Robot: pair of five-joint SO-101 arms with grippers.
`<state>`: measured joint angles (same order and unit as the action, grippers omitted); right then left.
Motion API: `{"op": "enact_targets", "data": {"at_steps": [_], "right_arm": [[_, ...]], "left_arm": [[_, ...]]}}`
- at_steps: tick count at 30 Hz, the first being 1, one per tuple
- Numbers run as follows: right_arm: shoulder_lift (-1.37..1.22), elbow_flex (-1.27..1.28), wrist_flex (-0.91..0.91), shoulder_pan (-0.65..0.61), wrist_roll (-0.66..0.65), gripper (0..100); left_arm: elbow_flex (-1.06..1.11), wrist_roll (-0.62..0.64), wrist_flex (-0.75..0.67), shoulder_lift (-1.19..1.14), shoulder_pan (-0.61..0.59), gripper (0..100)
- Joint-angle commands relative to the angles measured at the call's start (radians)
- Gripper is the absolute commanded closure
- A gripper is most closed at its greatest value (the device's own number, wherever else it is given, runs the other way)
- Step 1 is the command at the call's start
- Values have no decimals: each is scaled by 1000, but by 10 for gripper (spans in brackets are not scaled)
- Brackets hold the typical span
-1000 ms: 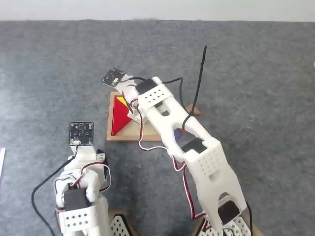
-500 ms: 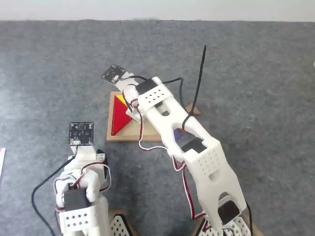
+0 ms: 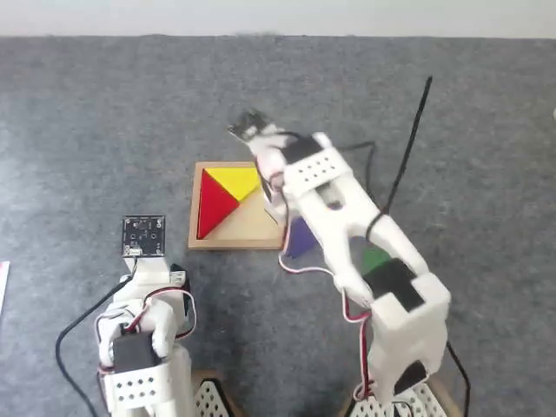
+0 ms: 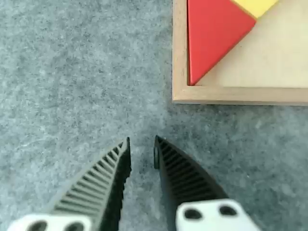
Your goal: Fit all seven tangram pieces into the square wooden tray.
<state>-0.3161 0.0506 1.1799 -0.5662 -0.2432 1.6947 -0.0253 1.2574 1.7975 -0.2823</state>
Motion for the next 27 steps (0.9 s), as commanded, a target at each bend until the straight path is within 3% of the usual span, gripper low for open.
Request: {"op": "enact_targets", "data": {"at_steps": [1,7,14,17,23,27], "right_arm": [[111,178,-193,31,18,932],[96,232,-263,99,124,931],[177,218,-214,127,117,931],[278,232,-159,117,-3,931],[328,385,-325,131,37,928],[275,391,-346,136,44,834]], "left_arm": [[-12,0,5,20,5,920],[-12,0,5,20,5,920],[-12,0,5,20,5,920],[-12,0,5,20,5,920],[-12,0,5,20,5,920],[-12,0,5,20,5,920]]}}
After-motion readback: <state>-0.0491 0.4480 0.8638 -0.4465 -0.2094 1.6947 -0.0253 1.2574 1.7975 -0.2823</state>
